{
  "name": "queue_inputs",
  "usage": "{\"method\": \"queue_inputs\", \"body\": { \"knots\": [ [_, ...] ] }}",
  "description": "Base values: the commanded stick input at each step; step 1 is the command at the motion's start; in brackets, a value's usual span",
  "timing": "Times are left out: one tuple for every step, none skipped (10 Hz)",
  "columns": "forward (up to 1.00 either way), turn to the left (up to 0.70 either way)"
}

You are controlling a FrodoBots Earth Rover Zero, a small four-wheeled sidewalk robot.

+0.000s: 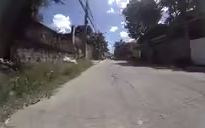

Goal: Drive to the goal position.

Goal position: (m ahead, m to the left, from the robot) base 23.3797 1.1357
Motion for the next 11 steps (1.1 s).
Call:
{"method": "queue_inputs", "body": {
  "knots": [
    [1.00, 0.00],
    [1.00, 0.12],
    [1.00, 0.15],
    [1.00, 0.09],
    [1.00, 0.08],
    [1.00, 0.08],
    [1.00, -0.05],
    [1.00, -0.40],
    [1.00, -0.40],
    [1.00, -0.33],
    [1.00, -0.03]
  ]
}}
